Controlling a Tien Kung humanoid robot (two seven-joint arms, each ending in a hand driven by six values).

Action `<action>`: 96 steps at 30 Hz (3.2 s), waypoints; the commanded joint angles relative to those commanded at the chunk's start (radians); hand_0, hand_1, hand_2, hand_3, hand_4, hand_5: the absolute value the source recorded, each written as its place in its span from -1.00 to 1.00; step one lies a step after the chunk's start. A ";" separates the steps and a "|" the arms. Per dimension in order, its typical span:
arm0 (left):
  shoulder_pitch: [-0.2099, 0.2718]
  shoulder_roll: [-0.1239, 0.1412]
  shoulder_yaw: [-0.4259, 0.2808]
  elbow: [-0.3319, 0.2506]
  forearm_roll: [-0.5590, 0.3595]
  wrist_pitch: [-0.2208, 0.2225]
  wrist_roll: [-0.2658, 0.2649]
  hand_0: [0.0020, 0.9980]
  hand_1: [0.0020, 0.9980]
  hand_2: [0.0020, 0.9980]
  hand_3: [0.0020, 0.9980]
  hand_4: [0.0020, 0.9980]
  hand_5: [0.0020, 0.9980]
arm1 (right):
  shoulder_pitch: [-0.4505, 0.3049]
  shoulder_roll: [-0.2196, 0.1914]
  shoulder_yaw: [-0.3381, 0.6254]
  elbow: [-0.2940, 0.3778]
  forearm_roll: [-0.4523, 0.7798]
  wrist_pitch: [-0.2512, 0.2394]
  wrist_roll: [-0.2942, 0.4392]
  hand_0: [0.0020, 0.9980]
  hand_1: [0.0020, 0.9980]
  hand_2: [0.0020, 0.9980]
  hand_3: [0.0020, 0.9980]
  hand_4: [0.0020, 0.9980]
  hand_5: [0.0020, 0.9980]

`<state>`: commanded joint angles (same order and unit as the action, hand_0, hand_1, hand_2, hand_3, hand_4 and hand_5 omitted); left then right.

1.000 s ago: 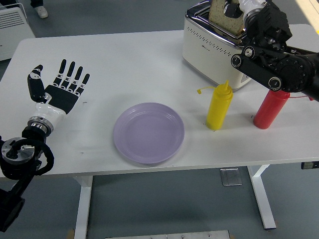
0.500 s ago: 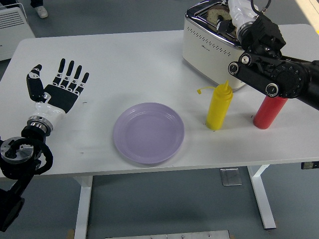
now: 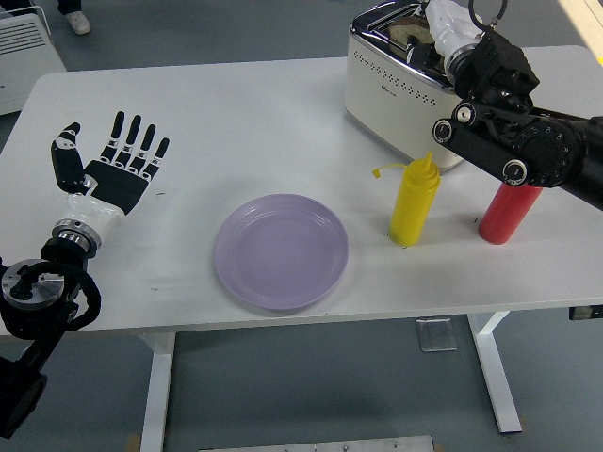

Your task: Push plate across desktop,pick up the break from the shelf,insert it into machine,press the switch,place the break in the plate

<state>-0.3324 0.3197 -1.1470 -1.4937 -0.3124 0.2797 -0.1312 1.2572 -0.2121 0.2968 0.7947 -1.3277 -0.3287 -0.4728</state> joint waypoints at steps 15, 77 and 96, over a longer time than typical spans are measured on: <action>0.002 -0.001 0.002 0.001 0.001 0.004 0.004 0.65 0.52 0.47 0.41 0.29 1.00 | -0.003 -0.010 0.026 0.010 -0.014 0.028 0.005 0.32 0.52 0.54 0.44 -0.01 -0.88; 0.055 0.001 -0.067 -0.082 -0.054 0.013 0.023 0.64 0.52 0.46 0.41 0.24 1.00 | -0.540 -0.534 0.618 0.680 -0.349 0.294 0.048 -0.11 -0.05 0.42 0.18 -0.90 -1.00; 0.054 0.000 -0.064 -0.088 -0.056 0.013 0.023 0.64 0.52 0.46 0.41 0.23 1.00 | -0.508 -0.467 0.417 0.424 -0.339 0.223 0.265 -0.15 -0.14 0.42 0.17 -0.92 -1.00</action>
<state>-0.2787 0.3196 -1.2113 -1.5812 -0.3682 0.2924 -0.1085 0.7495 -0.6792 0.7138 1.2190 -1.6665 -0.1055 -0.2074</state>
